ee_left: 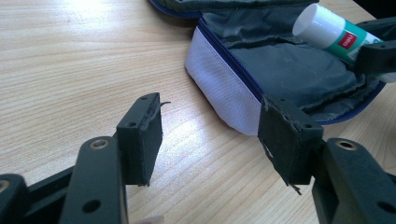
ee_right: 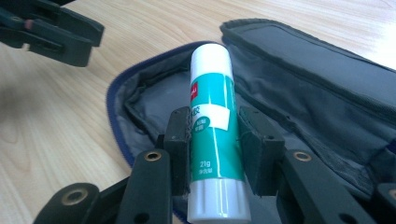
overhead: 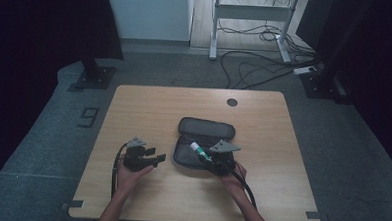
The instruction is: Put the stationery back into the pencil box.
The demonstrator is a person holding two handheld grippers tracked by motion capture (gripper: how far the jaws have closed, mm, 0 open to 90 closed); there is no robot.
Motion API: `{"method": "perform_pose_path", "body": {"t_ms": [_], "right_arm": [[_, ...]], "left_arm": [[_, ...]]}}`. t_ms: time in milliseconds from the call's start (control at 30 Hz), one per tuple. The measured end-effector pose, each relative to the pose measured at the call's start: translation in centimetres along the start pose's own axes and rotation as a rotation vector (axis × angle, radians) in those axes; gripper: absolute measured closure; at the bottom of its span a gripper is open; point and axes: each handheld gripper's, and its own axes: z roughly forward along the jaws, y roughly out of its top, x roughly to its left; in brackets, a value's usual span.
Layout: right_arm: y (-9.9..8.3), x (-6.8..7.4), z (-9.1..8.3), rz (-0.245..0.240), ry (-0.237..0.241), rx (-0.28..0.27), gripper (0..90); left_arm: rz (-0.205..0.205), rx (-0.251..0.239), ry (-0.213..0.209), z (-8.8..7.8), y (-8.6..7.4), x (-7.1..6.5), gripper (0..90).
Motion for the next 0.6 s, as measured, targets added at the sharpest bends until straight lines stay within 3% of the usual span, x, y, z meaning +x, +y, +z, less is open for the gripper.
{"method": "perform_pose_path", "body": {"t_ms": [600], "right_arm": [[-0.8,-0.8,1.3,-0.005,-0.056,0.056,64.8]], "left_arm": [[0.002,0.005,0.002,0.0,0.0,0.0,40.4]]}}
